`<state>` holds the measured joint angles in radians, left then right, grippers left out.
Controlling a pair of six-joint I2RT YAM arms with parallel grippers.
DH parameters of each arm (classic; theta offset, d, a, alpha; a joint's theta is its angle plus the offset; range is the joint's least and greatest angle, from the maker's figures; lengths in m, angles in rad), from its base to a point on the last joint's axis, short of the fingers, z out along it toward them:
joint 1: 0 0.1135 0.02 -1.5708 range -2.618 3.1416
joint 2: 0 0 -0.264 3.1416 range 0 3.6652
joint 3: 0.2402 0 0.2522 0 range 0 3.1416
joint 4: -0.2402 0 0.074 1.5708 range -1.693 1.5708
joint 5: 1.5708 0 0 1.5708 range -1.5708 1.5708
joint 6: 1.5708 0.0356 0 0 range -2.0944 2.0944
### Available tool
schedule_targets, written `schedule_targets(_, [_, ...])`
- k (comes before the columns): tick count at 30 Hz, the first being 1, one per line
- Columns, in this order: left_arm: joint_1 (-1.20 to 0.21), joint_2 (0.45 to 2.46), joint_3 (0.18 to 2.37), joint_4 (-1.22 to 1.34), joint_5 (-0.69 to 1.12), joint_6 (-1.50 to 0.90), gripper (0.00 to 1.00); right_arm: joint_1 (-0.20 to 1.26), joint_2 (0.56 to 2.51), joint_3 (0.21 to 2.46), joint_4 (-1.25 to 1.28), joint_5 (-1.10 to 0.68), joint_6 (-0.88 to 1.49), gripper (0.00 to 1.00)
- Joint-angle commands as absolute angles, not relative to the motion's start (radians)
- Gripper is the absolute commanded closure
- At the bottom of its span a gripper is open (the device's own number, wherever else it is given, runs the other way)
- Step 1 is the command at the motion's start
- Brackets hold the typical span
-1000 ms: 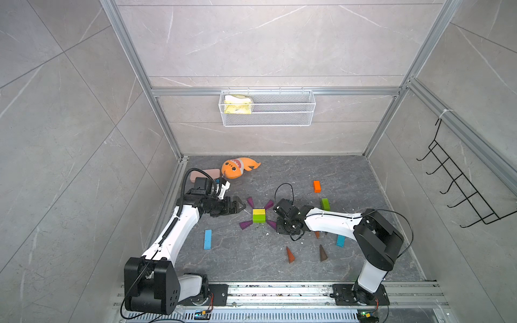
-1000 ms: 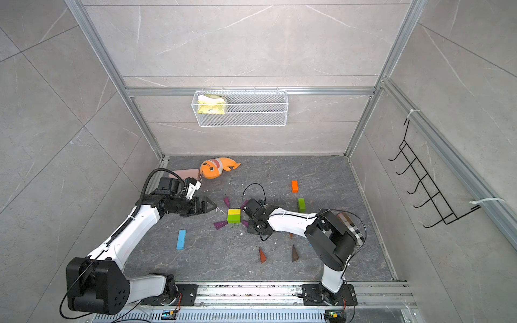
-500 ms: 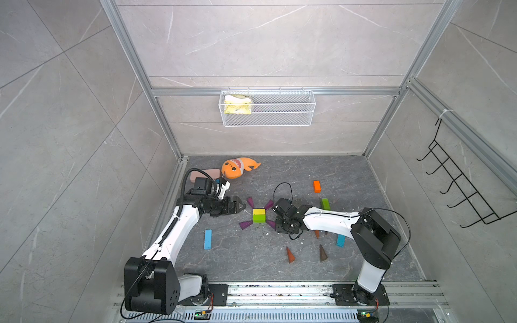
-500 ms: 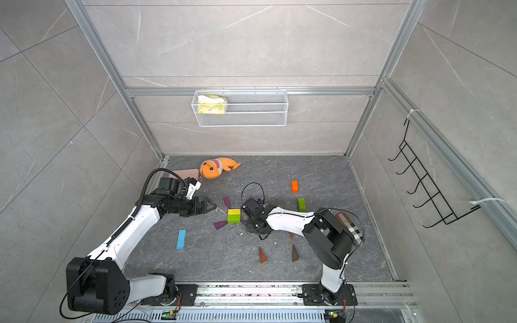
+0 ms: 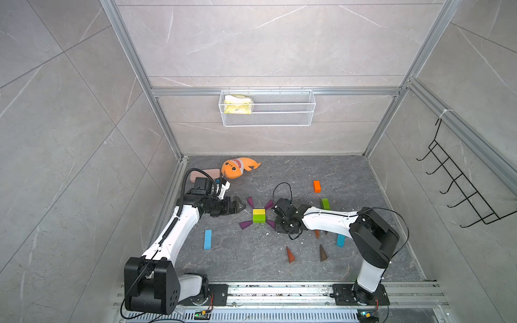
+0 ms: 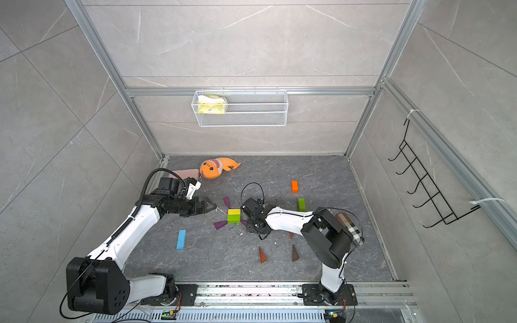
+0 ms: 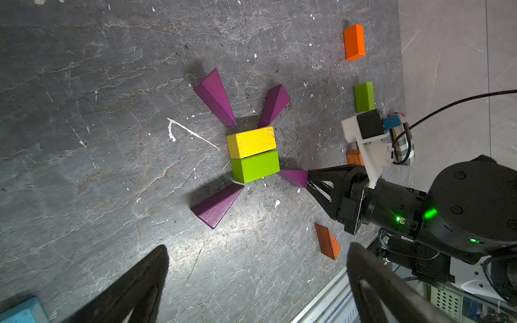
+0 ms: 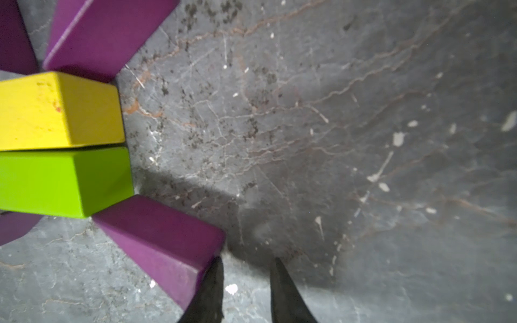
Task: Assemble a small pinwheel with building blocks
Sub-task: Adjust the building block at the center of the board, then pick up the building block from the center of the board.
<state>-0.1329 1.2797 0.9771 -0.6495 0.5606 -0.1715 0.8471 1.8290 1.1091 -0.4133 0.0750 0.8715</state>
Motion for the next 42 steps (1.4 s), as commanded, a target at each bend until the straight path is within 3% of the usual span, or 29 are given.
schedule_targets(1, [-0.129, 1.275, 0.976, -0.636, 0.593, -0.173, 0.0, 0.851, 1.848, 1.135, -0.422, 0.092, 0.861, 0.68])
schedule_targets(10, [-0.129, 1.276, 0.975, -0.641, 0.573, -0.17, 0.0, 0.851, 1.832, 1.14, -0.466, 0.121, 0.868, 0.68])
schedule_targets(16, [-0.129, 1.282, 0.975, -0.658, 0.493, -0.148, 0.0, 0.851, 1.688, 1.046, -0.459, 0.193, 0.876, 0.68])
schedule_targets(17, [-0.129, 1.284, 0.977, -0.665, 0.483, -0.14, 0.0, 0.851, 1.648, 1.021, -0.444, 0.205, 0.859, 0.65])
schedule_targets(22, [-0.129, 1.258, 0.961, -0.661, 0.456, -0.109, 0.0, 0.851, 1.458, 0.95, -0.39, 0.26, 0.732, 0.2])
schedule_targets(24, [-0.13, 1.244, 0.955, -0.651, 0.408, -0.107, 0.0, 0.851, 1.419, 0.961, -0.419, 0.274, 0.667, 0.12])
schedule_targets(30, [-0.129, 1.226, 0.931, -0.624, 0.306, -0.163, 0.0, 0.851, 1.278, 0.881, -0.415, 0.245, 0.585, 0.03])
schedule_targets(34, [-0.171, 1.092, 0.798, -0.517, 0.253, -0.313, 0.0, 0.845, 1.224, 0.835, -0.41, 0.161, 0.481, 0.0])
schedule_targets(42, [-0.221, 1.002, 0.842, -0.811, -0.001, -0.409, 0.09, 0.843, 1.175, 0.884, -0.527, 0.105, 0.432, 0.0])
